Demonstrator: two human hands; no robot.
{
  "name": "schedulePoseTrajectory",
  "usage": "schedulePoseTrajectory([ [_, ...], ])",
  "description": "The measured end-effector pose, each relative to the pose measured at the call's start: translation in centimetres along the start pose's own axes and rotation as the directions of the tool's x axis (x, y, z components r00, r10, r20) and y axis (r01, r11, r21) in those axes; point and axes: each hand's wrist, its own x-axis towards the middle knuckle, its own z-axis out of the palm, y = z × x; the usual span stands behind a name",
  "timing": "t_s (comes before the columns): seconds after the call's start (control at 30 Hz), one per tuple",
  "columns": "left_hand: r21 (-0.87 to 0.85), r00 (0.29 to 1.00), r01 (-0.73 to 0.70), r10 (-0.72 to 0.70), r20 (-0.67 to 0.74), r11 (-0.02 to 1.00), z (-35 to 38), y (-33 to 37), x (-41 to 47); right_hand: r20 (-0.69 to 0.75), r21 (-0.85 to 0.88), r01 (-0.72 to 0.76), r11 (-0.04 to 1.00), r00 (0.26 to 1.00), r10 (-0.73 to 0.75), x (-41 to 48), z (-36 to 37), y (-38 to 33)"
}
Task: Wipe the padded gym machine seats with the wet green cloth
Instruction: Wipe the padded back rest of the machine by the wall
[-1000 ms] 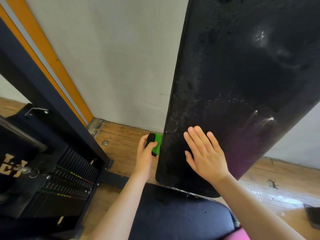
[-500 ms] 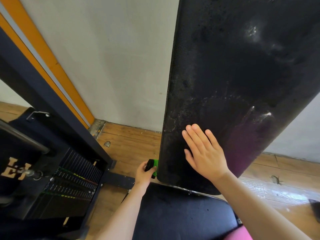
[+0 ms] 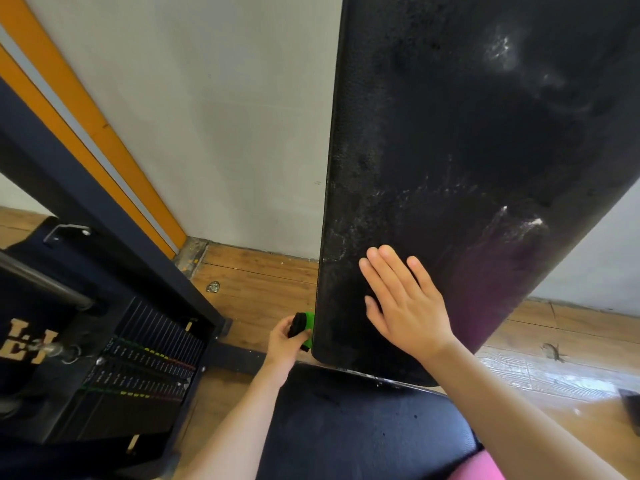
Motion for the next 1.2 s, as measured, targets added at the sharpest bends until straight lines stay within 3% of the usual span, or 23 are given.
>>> schedulePoseTrajectory([
  [0.3, 0.154, 0.985, 0.167, -0.172, 0.021, 0.974, 0.2, -3.5, 1.5, -0.027, 0.012, 0.015, 1.000, 1.000, -0.015, -0.1, 0.3, 0.0],
  [0.5, -0.068, 0.964, 0.250, -0.242, 0.112, 0.966, -0.3, -1.7, 0.6, -0.033, 0.013, 0.021, 1.000, 0.999, -0.020, -0.3, 0.5, 0.0],
  [0.67, -0.162, 0.976, 0.196, -0.177, 0.125, 0.967, -1.3, -0.8, -0.3, -0.022, -0.026, 0.026, 0.999, 0.999, -0.027, -0.3, 0.6, 0.0],
  [0.87, -0.297, 0.974, 0.055, 0.014, 0.228, 0.953, -2.3, 3.7, -2.3, 0.005, -0.035, 0.020, 0.999, 1.000, -0.019, -0.4, 0.4, -0.1],
  [0.97, -0.393, 0.993, 0.027, 0.022, 0.119, 0.919, -2.1, 4.1, -3.5, 0.037, -0.029, 0.015, 0.999, 0.999, -0.014, -0.2, 0.1, 0.0],
  [1.03, -0.330, 0.998, 0.019, -0.035, -0.043, 0.944, -1.7, 2.6, -4.4, 0.062, -0.016, 0.009, 1.000, 0.998, -0.008, -0.2, -0.3, 0.0],
  [1.13, -0.298, 0.960, 0.052, -0.130, -0.247, 0.953, -0.5, -0.9, -6.2, 0.106, 0.020, -0.006, 1.000, 0.994, 0.004, 0.1, -1.1, 0.1],
  [1.2, -0.336, 0.932, 0.081, -0.191, -0.309, 0.938, 0.4, -2.9, -7.0, 0.140, 0.059, -0.021, 0.998, 0.990, 0.013, 0.3, -1.9, 0.1],
])
